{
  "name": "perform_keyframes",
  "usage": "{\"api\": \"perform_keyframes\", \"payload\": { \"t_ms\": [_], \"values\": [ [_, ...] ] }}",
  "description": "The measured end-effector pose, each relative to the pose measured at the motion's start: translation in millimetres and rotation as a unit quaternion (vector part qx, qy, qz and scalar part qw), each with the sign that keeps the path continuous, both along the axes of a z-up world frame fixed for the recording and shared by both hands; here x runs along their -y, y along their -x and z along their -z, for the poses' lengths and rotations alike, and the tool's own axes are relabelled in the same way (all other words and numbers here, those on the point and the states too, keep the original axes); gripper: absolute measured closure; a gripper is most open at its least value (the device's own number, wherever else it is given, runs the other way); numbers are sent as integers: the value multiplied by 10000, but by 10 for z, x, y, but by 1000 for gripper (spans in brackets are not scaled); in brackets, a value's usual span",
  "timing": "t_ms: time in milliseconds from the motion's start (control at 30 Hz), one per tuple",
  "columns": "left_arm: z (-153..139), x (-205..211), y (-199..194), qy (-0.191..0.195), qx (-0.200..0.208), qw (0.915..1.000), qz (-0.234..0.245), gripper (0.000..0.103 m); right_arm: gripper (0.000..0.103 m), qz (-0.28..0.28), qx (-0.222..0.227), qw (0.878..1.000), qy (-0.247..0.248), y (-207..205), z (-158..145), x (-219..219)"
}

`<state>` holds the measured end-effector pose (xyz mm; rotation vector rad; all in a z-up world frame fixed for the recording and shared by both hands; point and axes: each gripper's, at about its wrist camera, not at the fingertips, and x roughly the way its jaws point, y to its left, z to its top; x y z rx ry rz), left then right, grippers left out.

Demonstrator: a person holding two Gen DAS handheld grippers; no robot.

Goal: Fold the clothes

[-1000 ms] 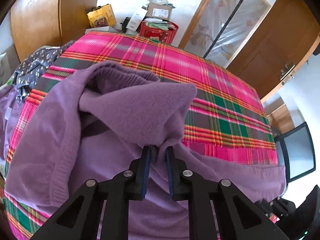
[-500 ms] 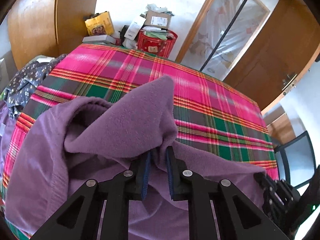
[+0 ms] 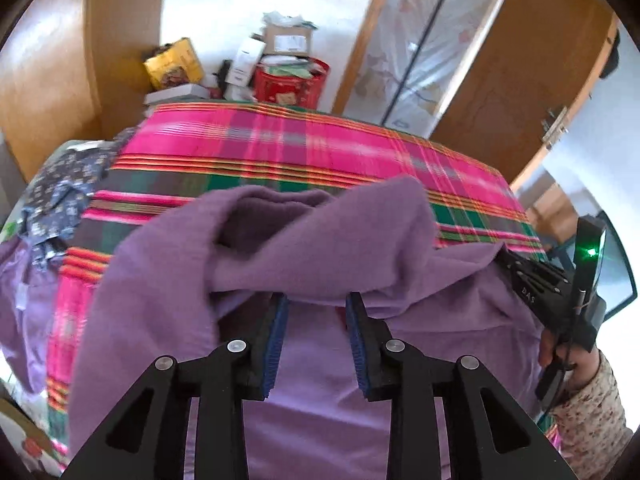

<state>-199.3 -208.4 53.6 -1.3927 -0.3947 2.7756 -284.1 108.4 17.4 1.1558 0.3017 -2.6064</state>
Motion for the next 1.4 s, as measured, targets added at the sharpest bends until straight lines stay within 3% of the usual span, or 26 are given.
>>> {"api": "perform_keyframes", "payload": {
  "t_ms": [167,367,467,667,800,867,1033,1233,1400],
  "values": [
    [26,180,-279,538,122,9983,-161,72,94,85,118,9998,-120,-17,4,-6],
    [90,326,-613,1134,266,9930,-216,71,89,48,-285,9995,-121,-322,-246,-74],
    [159,296,-738,1369,320,9900,-119,71,89,-314,-400,9987,70,-551,-380,-68],
    [214,324,-867,1384,531,9890,-27,71,87,-1581,-215,9855,576,-1146,-570,55],
    [109,449,-1137,1352,577,9890,-186,71,72,-2447,-59,9685,464,-1567,-565,260],
    [77,539,-1309,1473,696,9861,-314,71,70,-2750,2,9607,378,-1761,-488,389],
    [112,651,-1725,1875,906,9770,-462,71,69,-3037,139,9525,149,-2090,-196,610],
    [276,752,-1758,1509,841,9823,-723,71,63,-3001,181,9536,-176,-2246,43,607],
    [262,835,-1536,1260,508,9862,-943,71,58,-2997,124,9529,-459,-2272,122,639]
  ]
}}
